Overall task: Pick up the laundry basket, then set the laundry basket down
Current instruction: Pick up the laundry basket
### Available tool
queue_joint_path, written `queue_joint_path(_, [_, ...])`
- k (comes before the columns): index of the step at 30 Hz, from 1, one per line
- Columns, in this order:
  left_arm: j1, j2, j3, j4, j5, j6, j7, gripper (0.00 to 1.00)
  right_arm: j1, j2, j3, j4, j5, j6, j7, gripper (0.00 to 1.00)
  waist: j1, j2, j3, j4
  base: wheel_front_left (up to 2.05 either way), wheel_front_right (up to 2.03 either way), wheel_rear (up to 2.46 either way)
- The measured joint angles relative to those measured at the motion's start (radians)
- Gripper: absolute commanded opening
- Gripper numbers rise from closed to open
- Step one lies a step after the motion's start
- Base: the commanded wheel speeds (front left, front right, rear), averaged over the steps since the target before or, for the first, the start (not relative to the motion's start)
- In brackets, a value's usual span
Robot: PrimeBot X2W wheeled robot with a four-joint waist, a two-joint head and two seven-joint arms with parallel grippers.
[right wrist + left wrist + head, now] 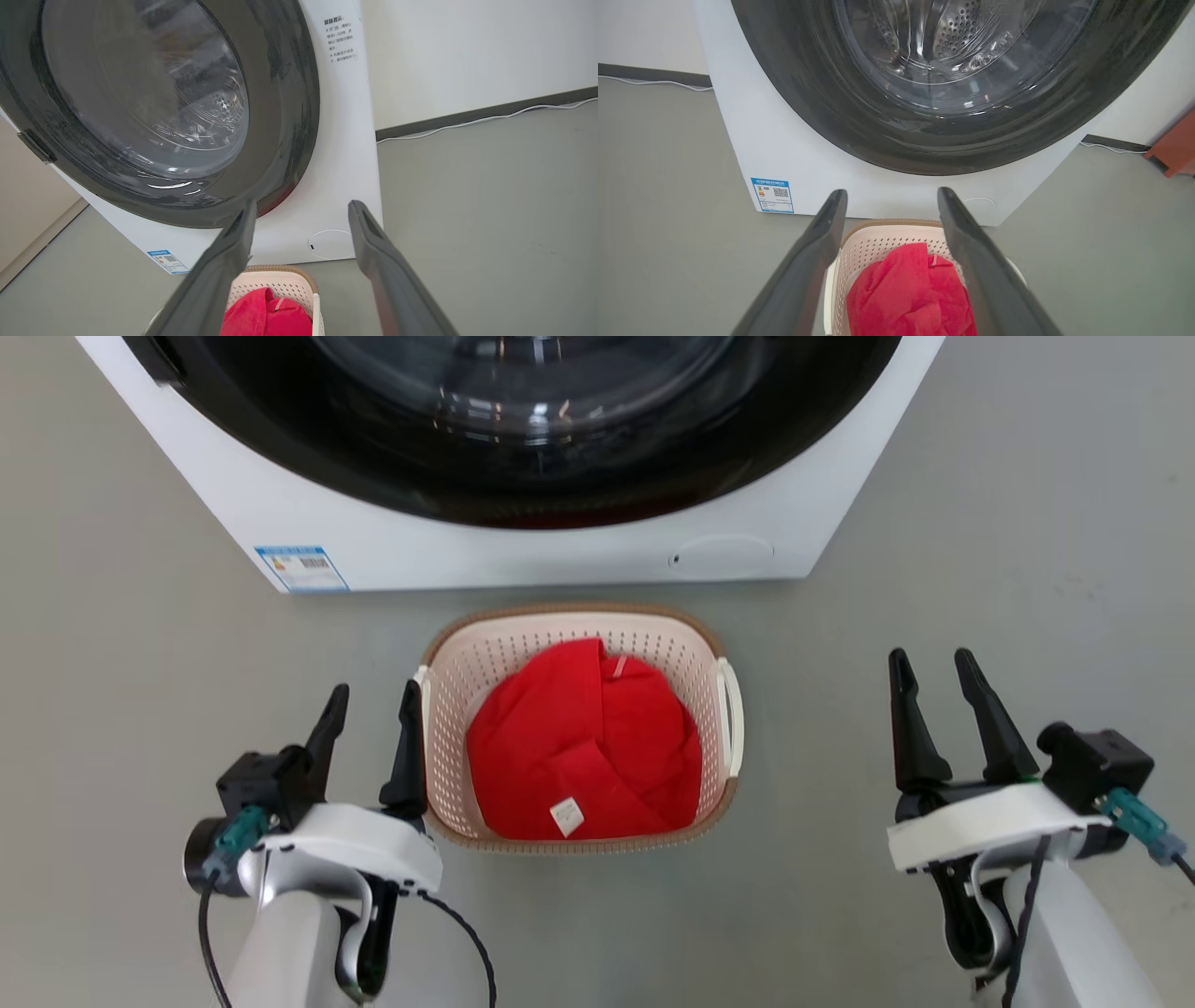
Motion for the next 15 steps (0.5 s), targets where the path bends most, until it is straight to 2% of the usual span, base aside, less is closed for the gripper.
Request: queue_joint_path(15, [-0.159, -0.003, 0.067, 0.109, 0.025, -0.031, 0.0, 1.0, -0.153, 0.001, 0.048, 0.108, 0.024, 0.0, 0.0, 1.0, 0.0, 0.0, 0.176, -0.014, 0.0, 0.0, 0.0])
